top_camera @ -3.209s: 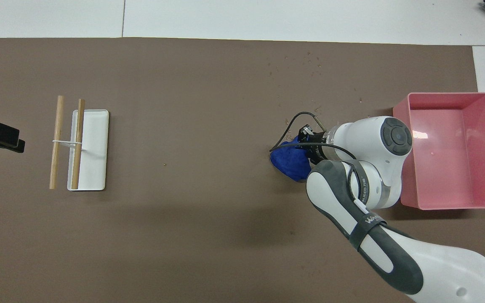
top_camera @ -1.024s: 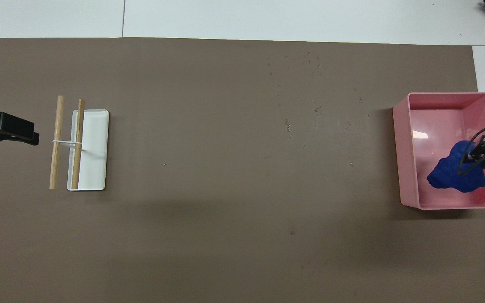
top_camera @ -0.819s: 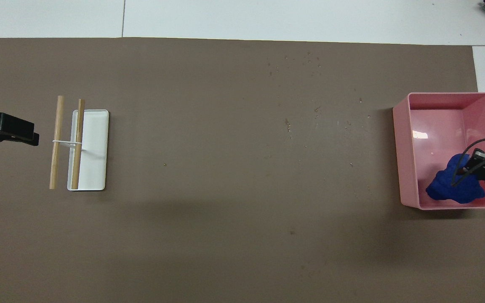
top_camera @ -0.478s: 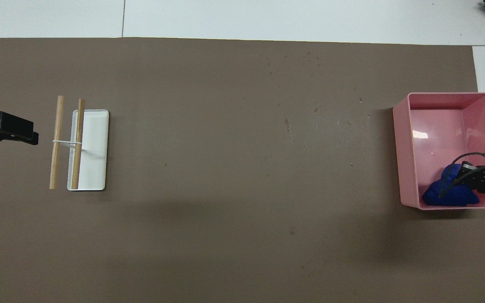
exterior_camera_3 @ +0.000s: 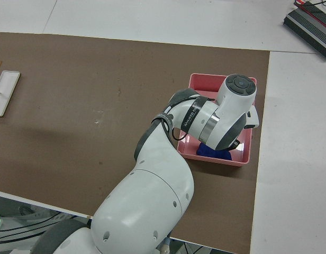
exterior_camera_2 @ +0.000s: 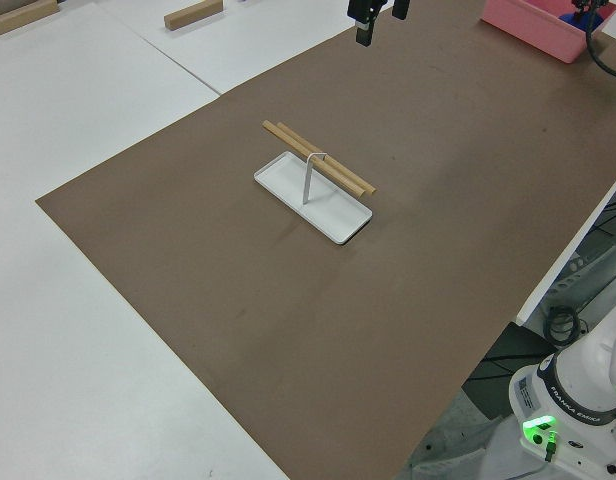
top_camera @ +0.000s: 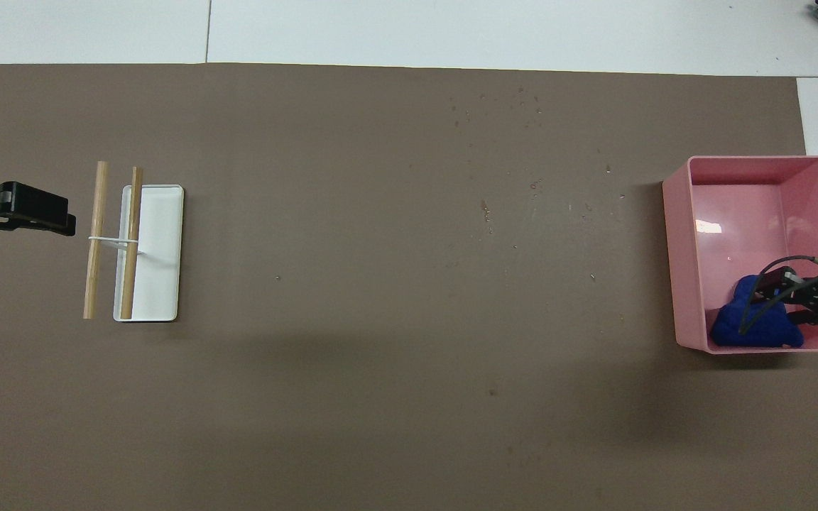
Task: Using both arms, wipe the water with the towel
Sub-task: 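Open the right gripper to release the cloth in the pink bin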
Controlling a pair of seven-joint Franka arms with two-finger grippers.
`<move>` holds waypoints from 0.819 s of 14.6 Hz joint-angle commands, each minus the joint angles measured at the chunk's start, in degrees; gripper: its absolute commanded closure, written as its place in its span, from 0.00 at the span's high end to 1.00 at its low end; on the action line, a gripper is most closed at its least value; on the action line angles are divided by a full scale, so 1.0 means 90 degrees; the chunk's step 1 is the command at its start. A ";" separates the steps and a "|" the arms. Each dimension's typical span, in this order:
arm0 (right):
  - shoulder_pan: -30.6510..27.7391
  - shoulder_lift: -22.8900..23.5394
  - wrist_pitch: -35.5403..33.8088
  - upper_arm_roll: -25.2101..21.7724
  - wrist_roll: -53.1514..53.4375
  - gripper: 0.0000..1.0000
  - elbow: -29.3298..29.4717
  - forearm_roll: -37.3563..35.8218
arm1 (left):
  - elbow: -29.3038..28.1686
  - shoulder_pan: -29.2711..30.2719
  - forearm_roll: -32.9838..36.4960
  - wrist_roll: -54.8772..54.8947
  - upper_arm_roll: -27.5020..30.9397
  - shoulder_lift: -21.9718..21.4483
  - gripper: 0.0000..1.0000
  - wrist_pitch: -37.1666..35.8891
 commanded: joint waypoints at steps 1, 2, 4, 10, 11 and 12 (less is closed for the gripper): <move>0.0177 -0.0206 -0.0358 0.0065 -0.0092 1.00 0.0370 -0.0126 | -0.0188 -0.0085 0.0112 -0.0025 0.0070 -0.0140 1.00 0.0130; 0.0188 -0.0322 -0.0573 0.0065 -0.0102 1.00 0.0546 -0.0126 | -0.0188 -0.0085 0.0122 -0.0035 0.0070 -0.0140 1.00 0.0110; 0.0324 -0.0508 -0.0789 0.0123 -0.0092 1.00 0.0898 -0.0126 | -0.0188 -0.0085 0.0132 -0.0055 0.0070 -0.0140 1.00 0.0100; 0.1123 -0.0607 -0.2067 0.0143 -0.0073 1.00 0.2333 -0.0194 | -0.0188 -0.0085 0.0142 -0.0064 0.0070 -0.0150 1.00 0.0110; 0.1299 -0.0597 -0.2243 0.0143 -0.0063 1.00 0.2490 -0.0223 | -0.0188 -0.0085 0.0142 -0.0064 0.0070 -0.0150 1.00 0.0110; 0.1475 -0.0597 -0.2341 0.0143 -0.0063 1.00 0.2578 -0.0233 | -0.0198 -0.0085 0.0142 -0.0064 0.0070 -0.0150 1.00 0.0120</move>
